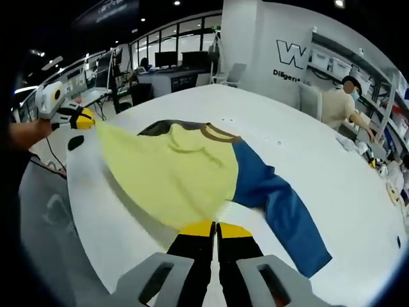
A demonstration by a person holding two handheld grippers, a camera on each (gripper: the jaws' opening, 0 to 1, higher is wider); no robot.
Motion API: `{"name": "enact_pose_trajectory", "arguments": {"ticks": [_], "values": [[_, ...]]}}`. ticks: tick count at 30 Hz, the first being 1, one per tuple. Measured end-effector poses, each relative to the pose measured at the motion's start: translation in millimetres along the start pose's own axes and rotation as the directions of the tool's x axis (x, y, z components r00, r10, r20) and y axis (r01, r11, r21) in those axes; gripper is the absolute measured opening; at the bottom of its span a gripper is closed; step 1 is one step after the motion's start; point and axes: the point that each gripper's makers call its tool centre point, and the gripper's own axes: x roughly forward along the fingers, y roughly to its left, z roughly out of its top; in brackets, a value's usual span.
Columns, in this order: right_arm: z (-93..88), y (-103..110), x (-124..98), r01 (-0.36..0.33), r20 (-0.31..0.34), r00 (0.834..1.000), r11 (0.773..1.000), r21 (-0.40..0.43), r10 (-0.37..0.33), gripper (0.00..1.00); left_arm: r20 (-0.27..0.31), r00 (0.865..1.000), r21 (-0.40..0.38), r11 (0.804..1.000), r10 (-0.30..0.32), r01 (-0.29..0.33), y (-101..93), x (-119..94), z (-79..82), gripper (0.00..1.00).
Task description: Fold the garment on the visible template until the final outline fits inside the template.
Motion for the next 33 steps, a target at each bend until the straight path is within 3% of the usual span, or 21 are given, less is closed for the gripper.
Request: {"name": "enact_pose_trajectory", "arguments": {"ticks": [9,16,22,24,30,33], "values": [[-23.3,24.5,-17.2,-0.042,-0.062,0.997,0.998,-0.046,0.039,0.00,-0.035,0.999,0.025,0.999,-0.034,0.035,-5.2,-25.2,-15.3,0.00],[-43.8,41.2,-27.6,-0.086,-0.123,0.989,0.994,-0.073,0.077,0.00,-0.093,0.987,0.034,0.991,-0.129,0.133,-29.9,-42.0,-39.2,0.00],[-70.9,57.5,-30.3,-0.147,-0.211,0.969,0.985,-0.090,0.125,0.00,-0.193,0.952,0.132,0.955,-0.240,0.267,-59.9,-48.5,-65.1,0.00],[-82.0,60.9,-30.5,-0.158,-0.248,0.960,0.983,-0.095,0.130,0.00,-0.237,0.933,0.159,0.936,-0.272,0.313,-68.9,-50.1,-76.5,0.00],[-124.1,81.4,-31.1,-0.235,-0.384,0.906,0.966,-0.108,0.177,0.00,-0.303,0.888,0.152,0.902,-0.346,0.403,-85.4,-49.7,-102.6,0.00],[-144.8,93.8,-33.0,-0.285,-0.447,0.868,0.954,-0.095,0.215,0.00,-0.347,0.857,0.128,0.886,-0.382,0.446,-93.3,-52.9,-120.9,0.00]]}}
